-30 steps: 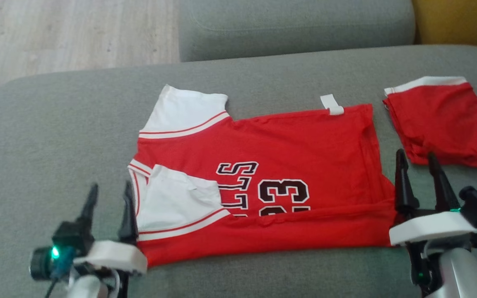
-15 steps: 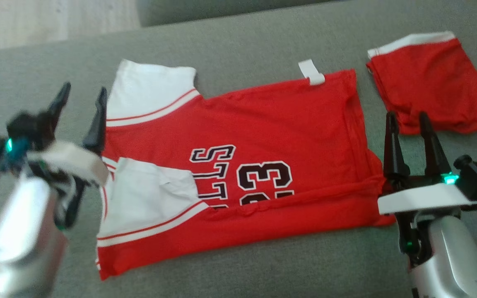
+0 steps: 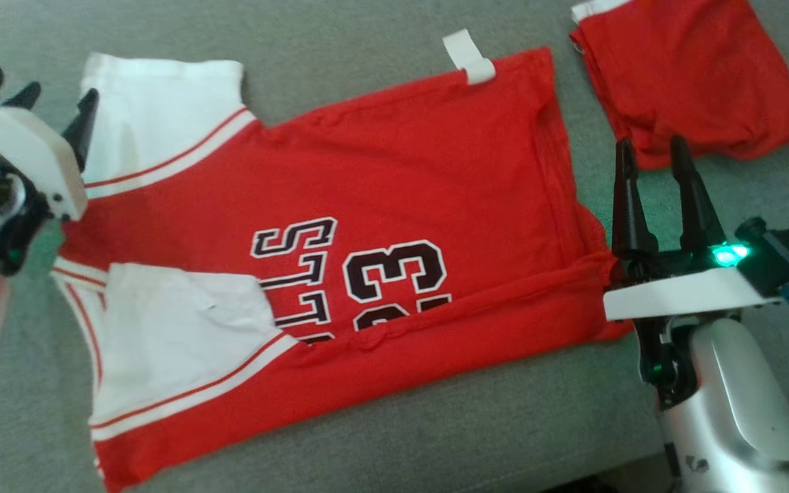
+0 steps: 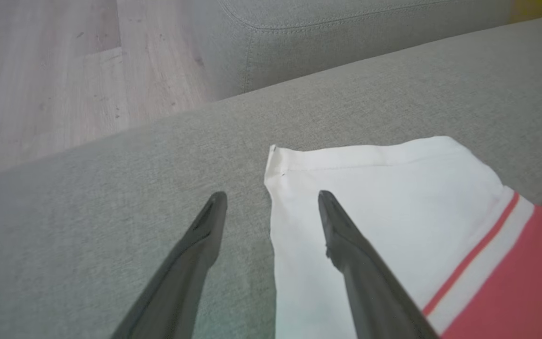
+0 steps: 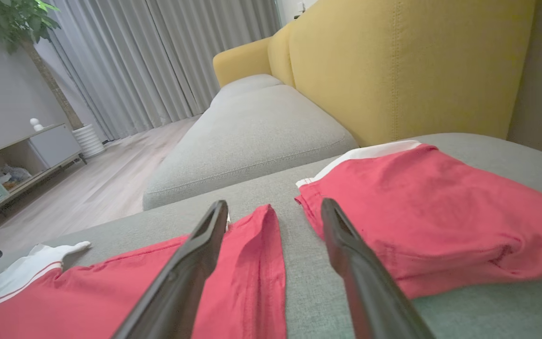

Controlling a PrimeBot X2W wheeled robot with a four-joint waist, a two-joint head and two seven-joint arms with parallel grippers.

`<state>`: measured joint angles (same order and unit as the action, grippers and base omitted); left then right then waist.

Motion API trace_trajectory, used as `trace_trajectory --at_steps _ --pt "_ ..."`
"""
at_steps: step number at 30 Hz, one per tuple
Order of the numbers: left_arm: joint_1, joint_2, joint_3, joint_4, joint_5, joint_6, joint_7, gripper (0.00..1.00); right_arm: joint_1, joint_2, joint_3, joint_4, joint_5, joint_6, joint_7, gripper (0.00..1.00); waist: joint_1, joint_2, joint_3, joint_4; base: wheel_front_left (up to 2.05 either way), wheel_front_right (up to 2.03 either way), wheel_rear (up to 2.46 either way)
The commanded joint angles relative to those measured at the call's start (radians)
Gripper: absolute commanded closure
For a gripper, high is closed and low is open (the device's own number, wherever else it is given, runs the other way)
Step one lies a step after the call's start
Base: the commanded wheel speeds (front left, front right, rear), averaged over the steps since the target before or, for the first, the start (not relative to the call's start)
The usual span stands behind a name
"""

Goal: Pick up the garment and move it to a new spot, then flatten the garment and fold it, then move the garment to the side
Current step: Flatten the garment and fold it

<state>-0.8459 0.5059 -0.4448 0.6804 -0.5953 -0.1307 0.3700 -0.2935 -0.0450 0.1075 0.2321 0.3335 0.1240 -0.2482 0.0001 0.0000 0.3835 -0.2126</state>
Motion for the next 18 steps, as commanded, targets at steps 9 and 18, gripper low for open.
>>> trace_trajectory --at_steps 9,18 --pt "-0.144 0.100 -0.038 0.066 -0.090 0.000 0.037 0.00 -0.035 -0.005 0.050 -0.026 0.018 0.007 -0.013 0.00 -0.0001 0.0000 0.077 -0.058 0.00 0.00 0.00" --pt "-0.198 0.125 -0.120 0.103 -0.146 0.000 0.043 0.00 -0.038 -0.005 0.038 -0.032 0.023 0.007 -0.013 0.00 -0.0001 0.0000 0.103 -0.069 0.00 0.00 0.00"
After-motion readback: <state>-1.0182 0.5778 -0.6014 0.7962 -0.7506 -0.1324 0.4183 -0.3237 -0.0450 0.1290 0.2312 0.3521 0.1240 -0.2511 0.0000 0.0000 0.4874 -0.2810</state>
